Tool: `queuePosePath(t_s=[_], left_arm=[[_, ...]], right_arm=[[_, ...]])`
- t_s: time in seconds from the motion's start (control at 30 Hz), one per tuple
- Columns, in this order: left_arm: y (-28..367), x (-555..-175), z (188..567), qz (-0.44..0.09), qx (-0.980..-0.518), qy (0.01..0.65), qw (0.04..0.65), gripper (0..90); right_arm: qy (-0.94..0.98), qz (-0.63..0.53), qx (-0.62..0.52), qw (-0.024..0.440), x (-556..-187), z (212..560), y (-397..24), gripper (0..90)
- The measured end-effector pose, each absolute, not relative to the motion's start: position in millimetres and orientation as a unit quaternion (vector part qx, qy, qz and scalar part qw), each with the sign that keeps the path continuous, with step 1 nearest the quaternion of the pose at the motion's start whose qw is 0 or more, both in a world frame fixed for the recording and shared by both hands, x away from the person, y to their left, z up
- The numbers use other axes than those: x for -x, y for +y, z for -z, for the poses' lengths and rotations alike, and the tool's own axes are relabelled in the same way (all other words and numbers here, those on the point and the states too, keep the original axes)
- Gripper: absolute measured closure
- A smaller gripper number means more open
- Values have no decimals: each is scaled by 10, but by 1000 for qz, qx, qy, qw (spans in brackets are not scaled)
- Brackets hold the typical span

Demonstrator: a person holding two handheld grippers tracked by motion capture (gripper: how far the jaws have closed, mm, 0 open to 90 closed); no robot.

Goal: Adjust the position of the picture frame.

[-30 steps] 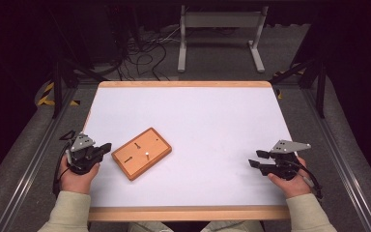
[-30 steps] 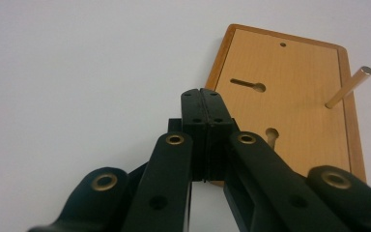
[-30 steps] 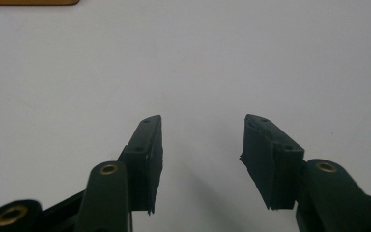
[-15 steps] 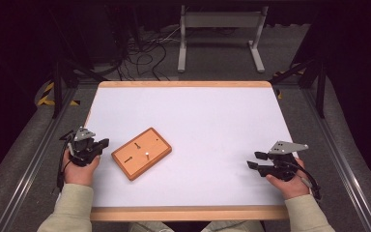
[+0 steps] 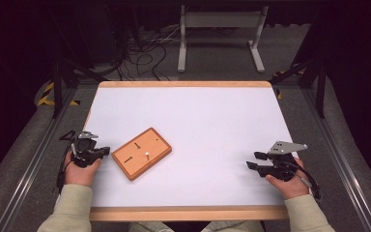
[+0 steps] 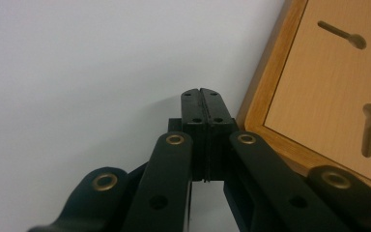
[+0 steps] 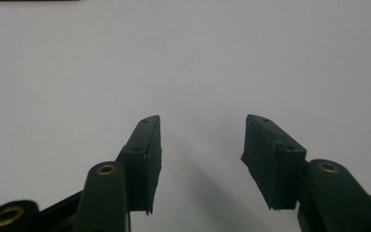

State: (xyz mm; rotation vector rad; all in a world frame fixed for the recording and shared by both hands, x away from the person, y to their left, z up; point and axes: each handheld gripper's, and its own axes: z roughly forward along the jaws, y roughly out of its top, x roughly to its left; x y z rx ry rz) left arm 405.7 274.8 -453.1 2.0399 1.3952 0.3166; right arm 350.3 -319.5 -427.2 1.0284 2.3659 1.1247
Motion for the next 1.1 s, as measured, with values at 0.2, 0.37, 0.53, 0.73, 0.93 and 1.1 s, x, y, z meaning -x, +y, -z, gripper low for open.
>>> queuePosePath(t_s=[0.2, 0.37, 0.53, 0.73, 0.93, 1.1], left_arm=[[2738, -4038, 4537, -105, -776, 536, 316, 900], [2684, -4029, 4532, -100, -779, 533, 316, 900], [2703, -4024, 4557, -89, -766, 542, 334, 900], [2549, -4004, 4578, -84, -763, 539, 347, 900], [2351, -4013, 4569, -85, -775, 523, 344, 900], [2155, -4039, 4556, -94, -784, 511, 339, 900]], right_arm=[[829, -394, -361, 163, -3505, 4273, -3197, 486], [830, -394, -360, 164, -3505, 4273, -3189, 484], [830, -392, -361, 163, -3510, 4274, -3184, 483], [832, -391, -359, 163, -3517, 4272, -3167, 481], [833, -392, -357, 160, -3520, 4276, -3154, 480], [833, -391, -357, 160, -3519, 4279, -3155, 478]])
